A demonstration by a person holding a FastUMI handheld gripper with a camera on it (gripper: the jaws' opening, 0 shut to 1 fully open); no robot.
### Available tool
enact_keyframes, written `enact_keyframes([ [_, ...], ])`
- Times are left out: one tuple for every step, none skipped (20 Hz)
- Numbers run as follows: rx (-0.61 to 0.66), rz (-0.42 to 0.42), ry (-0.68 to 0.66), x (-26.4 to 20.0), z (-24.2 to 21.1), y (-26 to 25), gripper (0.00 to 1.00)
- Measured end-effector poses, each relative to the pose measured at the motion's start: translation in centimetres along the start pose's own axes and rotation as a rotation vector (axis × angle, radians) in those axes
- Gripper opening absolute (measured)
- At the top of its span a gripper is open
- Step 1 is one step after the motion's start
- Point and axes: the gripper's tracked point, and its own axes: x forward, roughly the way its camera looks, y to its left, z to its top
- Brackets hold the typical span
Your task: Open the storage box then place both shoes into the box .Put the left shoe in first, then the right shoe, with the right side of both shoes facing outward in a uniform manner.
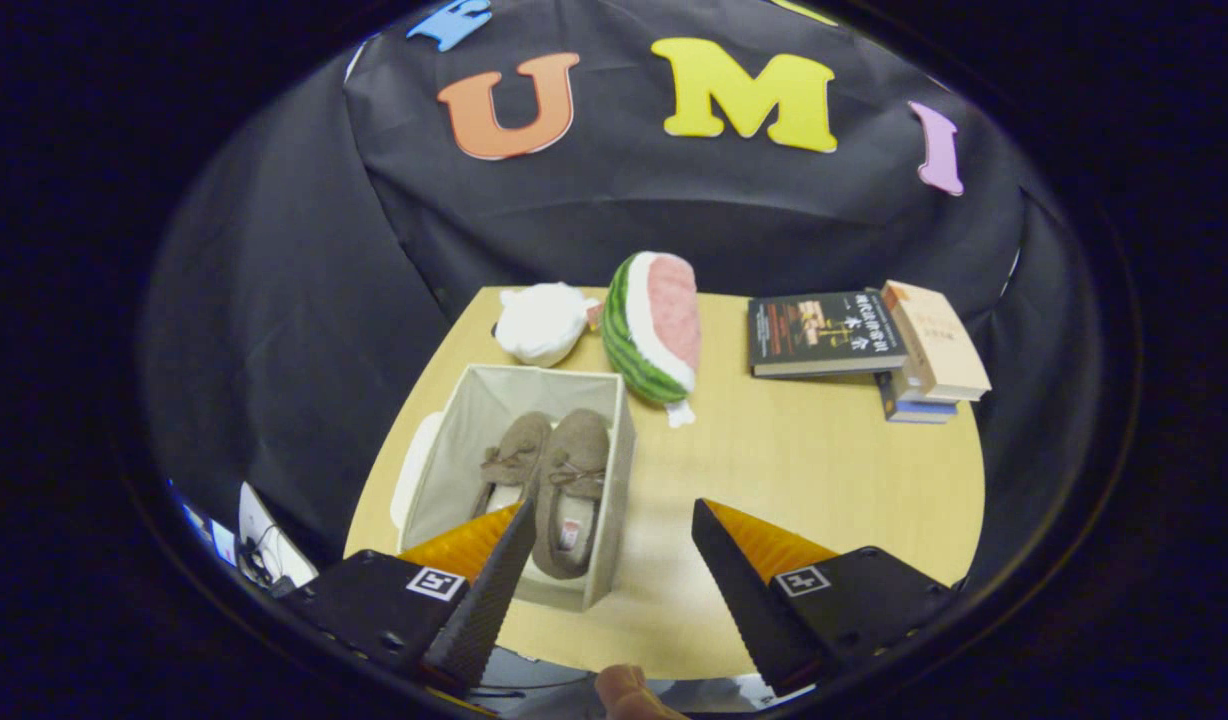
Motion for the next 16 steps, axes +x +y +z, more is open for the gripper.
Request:
enact_keyframes([
  [-0.005, -0.007, -0.029, -0.9, 0.4, -1.1, 0.96],
  [-0.013, -0.002, -0.06, -1.8, 0.9, -2.0, 0.96],
  [-0.021, 0.001, -0.093, -2.8, 1.4, -3.1, 0.96],
  [-0.024, 0.001, -0.132, -4.1, 2.0, -4.2, 0.96],
  [-0.026, -0.002, -0.174, -5.4, 2.6, -5.4, 0.96],
  [-0.024, -0.005, -0.22, -6.1, 3.3, -6.5, 0.96],
  [-0.015, -0.016, -0.252, -7.1, 3.8, -7.8, 0.96],
  [-0.006, -0.026, -0.272, -8.2, 4.0, -9.3, 0.96],
  [0.001, -0.029, -0.295, -9.5, 4.3, -10.3, 0.96],
  [0.002, -0.041, -0.332, -10.8, 5.1, -11.4, 0.96],
  [0.0, -0.059, -0.375, -12.2, 6.0, -12.6, 0.96],
  [-0.005, -0.073, -0.427, -14.1, 6.8, -13.4, 0.96],
  [-0.013, -0.09, -0.48, -16.0, 7.6, -14.0, 0.96],
  [-0.02, -0.111, -0.534, -18.2, 8.3, -14.8, 0.96],
  [-0.022, -0.121, -0.596, -20.1, 9.0, -15.4, 0.96],
  [-0.024, -0.137, -0.644, -21.2, 9.3, -16.2, 0.96],
])
